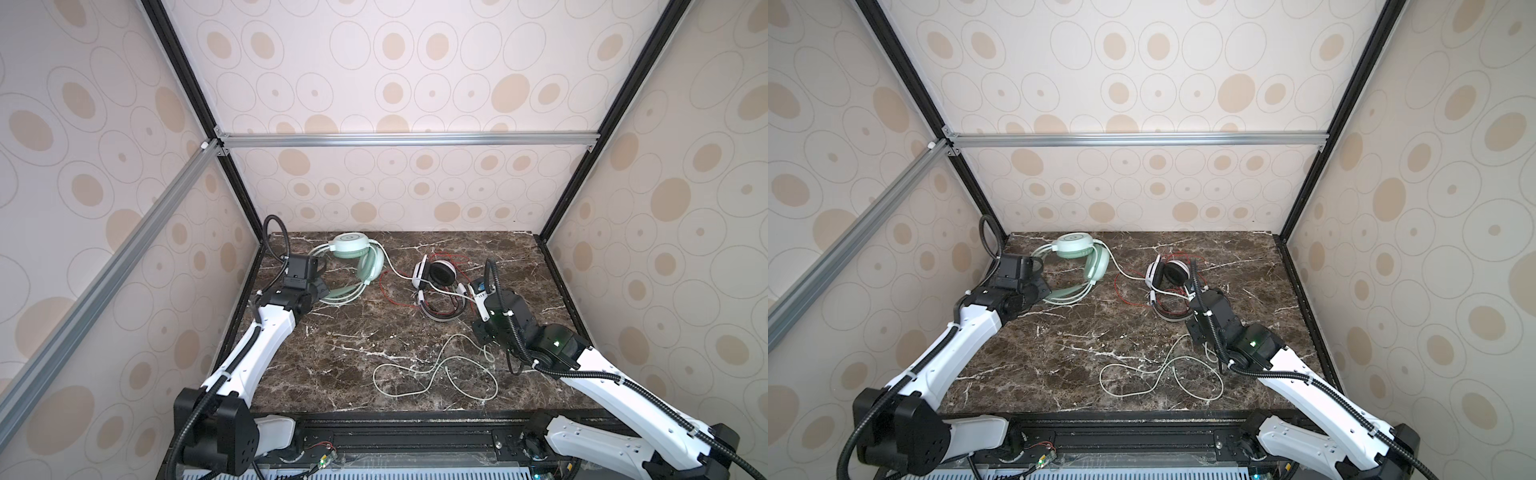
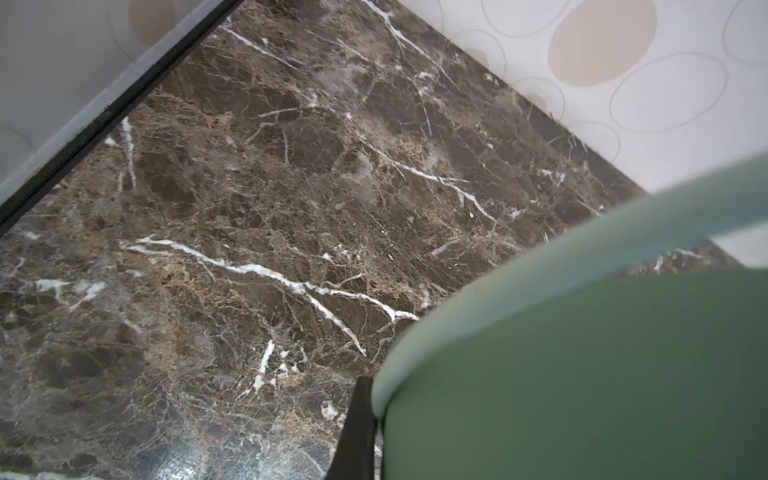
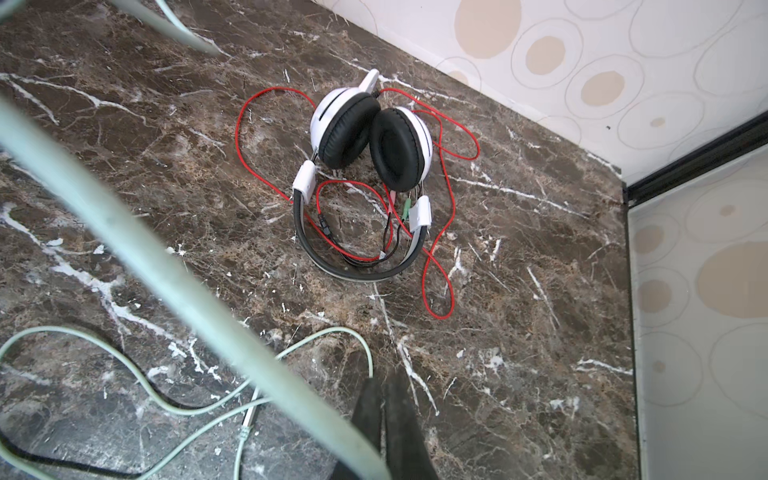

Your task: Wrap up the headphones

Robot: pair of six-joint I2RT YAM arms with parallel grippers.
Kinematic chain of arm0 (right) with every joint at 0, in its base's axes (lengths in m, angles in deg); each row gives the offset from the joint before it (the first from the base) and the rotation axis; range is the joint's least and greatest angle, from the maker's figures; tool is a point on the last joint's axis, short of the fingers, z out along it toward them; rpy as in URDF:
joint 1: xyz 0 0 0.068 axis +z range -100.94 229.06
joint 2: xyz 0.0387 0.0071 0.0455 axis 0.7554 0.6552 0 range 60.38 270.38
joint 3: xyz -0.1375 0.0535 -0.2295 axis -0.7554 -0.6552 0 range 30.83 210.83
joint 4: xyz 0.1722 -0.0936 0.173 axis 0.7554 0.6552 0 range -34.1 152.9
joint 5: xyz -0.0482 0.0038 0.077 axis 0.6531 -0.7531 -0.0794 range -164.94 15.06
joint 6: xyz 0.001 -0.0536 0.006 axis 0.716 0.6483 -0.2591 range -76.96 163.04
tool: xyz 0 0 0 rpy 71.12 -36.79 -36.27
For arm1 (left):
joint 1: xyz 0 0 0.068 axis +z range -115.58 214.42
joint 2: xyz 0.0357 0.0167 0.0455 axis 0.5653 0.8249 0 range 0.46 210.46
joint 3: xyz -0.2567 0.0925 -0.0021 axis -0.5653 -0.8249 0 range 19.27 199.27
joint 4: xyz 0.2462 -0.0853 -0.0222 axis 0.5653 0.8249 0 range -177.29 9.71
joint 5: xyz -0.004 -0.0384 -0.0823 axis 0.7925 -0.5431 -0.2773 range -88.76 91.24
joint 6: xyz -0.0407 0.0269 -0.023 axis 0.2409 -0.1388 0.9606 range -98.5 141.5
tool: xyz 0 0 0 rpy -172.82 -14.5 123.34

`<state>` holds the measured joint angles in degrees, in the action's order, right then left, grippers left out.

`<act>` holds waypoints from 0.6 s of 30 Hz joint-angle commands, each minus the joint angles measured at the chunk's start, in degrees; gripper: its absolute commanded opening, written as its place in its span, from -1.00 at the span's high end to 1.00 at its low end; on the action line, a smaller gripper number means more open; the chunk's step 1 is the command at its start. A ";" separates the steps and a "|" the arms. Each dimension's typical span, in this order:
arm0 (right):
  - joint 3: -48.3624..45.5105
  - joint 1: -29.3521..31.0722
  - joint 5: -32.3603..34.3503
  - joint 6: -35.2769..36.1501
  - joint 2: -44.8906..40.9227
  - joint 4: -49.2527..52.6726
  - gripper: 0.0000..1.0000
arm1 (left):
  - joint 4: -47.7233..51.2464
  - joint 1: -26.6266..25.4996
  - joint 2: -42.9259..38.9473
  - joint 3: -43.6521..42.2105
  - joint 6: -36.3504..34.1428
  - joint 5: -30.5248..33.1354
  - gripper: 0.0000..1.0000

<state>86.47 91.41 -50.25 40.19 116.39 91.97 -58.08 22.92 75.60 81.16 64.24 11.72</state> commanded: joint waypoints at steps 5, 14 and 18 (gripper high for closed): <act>7.55 4.82 5.95 11.60 6.39 -4.49 1.00 | -2.96 -5.13 9.63 12.54 -6.60 10.47 1.00; 15.97 8.86 2.28 19.91 13.95 -11.00 1.00 | 0.16 -6.12 15.60 16.41 -12.12 12.28 1.00; 21.16 10.33 -2.09 23.14 16.97 -10.36 1.00 | 1.83 -6.25 16.57 17.24 -12.16 10.60 1.00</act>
<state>104.07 100.57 -49.02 58.88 132.11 83.29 -55.85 16.95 92.43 94.15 52.41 22.19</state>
